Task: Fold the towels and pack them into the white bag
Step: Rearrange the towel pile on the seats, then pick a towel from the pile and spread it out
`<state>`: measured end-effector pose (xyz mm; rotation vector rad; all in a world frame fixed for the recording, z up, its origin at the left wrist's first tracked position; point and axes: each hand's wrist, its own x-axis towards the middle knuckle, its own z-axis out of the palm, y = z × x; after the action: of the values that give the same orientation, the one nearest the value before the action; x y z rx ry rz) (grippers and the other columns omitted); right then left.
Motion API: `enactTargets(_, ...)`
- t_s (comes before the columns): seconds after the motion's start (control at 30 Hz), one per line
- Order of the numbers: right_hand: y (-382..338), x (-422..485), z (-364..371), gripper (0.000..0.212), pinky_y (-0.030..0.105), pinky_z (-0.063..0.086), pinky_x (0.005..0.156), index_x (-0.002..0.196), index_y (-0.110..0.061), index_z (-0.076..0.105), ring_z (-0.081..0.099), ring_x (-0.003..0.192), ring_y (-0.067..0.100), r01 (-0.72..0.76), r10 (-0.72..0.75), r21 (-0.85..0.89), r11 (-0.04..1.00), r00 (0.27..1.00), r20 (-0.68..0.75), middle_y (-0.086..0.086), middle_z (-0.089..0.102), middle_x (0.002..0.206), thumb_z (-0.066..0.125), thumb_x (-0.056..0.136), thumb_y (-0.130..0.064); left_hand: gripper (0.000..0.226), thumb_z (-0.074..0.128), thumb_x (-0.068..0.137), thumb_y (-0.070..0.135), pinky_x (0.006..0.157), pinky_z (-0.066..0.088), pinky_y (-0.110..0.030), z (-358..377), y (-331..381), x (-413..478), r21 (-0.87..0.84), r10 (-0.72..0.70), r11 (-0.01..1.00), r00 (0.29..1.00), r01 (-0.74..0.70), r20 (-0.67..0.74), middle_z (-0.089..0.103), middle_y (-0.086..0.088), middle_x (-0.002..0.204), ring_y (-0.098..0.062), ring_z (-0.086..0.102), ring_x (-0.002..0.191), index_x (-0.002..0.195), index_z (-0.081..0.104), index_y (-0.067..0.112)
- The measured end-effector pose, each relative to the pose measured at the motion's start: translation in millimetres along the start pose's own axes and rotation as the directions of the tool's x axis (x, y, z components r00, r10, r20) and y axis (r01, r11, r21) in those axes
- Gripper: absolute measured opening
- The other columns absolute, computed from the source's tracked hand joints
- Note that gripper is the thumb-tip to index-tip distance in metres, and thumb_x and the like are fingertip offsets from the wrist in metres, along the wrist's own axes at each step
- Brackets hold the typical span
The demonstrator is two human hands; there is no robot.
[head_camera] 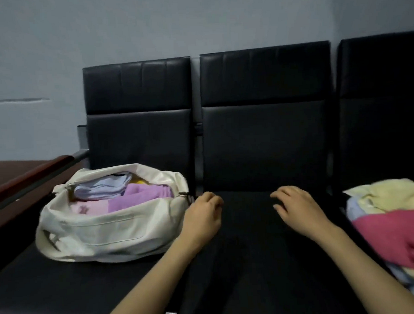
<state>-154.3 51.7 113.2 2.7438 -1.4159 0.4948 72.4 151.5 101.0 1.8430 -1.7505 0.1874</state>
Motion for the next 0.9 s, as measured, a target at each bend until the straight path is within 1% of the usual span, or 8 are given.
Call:
enactTargets(0.1,78.9,-52.3,-8.5,0.036,0.031,0.034,0.106,0.130,-0.021,0.057,0.045,0.127,0.018,-0.210,0.210,-0.026,0.977,0.978,0.010,-0.001,0.053,0.133,0.052,0.096,-0.030,0.027,0.046,0.098,0.025,0.081,0.045,-0.031,45.9,63.1,5.6,-0.007,0.084,0.996,0.990,-0.084,0.112,0.052,0.005,0.125,-0.018,0.054,0.111,0.118,0.062,0.020)
enactTargets(0.23,162.6,-118.3,-19.5,0.034,0.032,0.034,0.102,0.127,-0.027,0.058,0.043,0.124,0.021,-0.443,0.449,-0.105,0.890,0.892,0.046,0.000,0.052,0.132,0.049,0.095,-0.029,0.028,0.044,0.099,0.023,0.084,0.045,-0.029,101.6,139.5,13.3,-0.069,0.195,0.981,0.945,-0.183,0.262,0.049,0.004,0.130,-0.017,0.052,0.113,0.122,0.060,0.019)
enactTargets(0.33,203.8,-139.7,-37.5,0.035,0.035,0.033,0.105,0.129,-0.025,0.056,0.040,0.126,0.022,-0.552,0.558,-0.114,0.826,0.830,0.021,0.001,0.050,0.133,0.050,0.095,-0.032,0.027,0.045,0.098,0.021,0.084,0.046,-0.030,136.0,190.5,25.3,-0.117,0.250,0.968,0.896,-0.223,0.367,0.049,0.002,0.130,-0.019,0.052,0.114,0.120,0.060,0.018)
enactTargets(0.5,261.0,-162.8,-54.4,0.043,0.043,0.030,0.112,0.138,-0.021,0.048,0.033,0.134,0.027,-0.661,0.662,0.028,0.750,0.747,-0.059,0.007,0.043,0.143,0.053,0.095,-0.024,0.028,0.046,0.095,0.023,0.085,0.049,-0.036,187.1,272.7,41.5,-0.226,0.316,0.945,0.845,-0.238,0.432,0.052,-0.002,0.124,-0.022,0.054,0.110,0.118,0.061,0.016)
enactTargets(0.6,281.0,-174.2,-48.5,0.054,0.048,0.021,0.117,0.146,-0.024,0.036,0.020,0.141,0.028,-0.710,0.713,0.064,0.701,0.701,-0.030,0.008,0.031,0.151,0.053,0.094,-0.022,0.036,0.049,0.095,0.032,0.089,0.048,-0.037,216.0,309.3,48.4,-0.322,0.310,0.931,0.837,-0.171,0.451,0.050,-0.002,0.131,-0.023,0.053,0.115,0.127,0.056,0.016)
enactTargets(0.73,287.5,-174.3,-32.8,0.056,0.052,0.007,0.120,0.147,-0.034,0.032,0.001,0.147,0.028,-0.710,0.711,0.101,0.697,0.702,0.033,0.005,0.013,0.159,0.045,0.096,-0.014,0.053,0.055,0.093,0.044,0.094,0.046,-0.034,244.6,342.8,51.7,-0.474,0.205,0.878,0.840,0.070,0.503,0.053,-0.004,0.130,-0.022,0.054,0.115,0.135,0.047,0.011)
enactTargets(0.8,288.0,-173.2,-28.1,0.060,0.052,0.003,0.120,0.148,-0.038,0.029,-0.008,0.148,0.027,-0.713,0.713,0.132,0.689,0.699,0.052,0.002,0.003,0.162,0.041,0.097,-0.009,0.035,0.054,0.096,0.035,0.088,0.050,-0.035,250.4,353.6,50.8,-0.591,0.212,0.797,0.860,0.122,0.464,0.062,-0.004,0.114,-0.020,0.061,0.102,0.121,0.054,0.010)
enactTargets(0.9,283.3,-171.8,-29.6,0.066,0.052,0.000,0.120,0.149,-0.038,0.024,-0.012,0.148,0.026,-0.706,0.711,0.147,0.693,0.703,0.025,0.000,0.001,0.161,0.038,0.095,-0.003,0.016,0.047,0.100,0.026,0.082,0.053,-0.027,241.4,363.0,44.3,-0.793,0.239,0.578,0.888,0.194,0.392,0.063,0.006,0.102,-0.009,0.063,0.092,0.109,0.049,0.013)
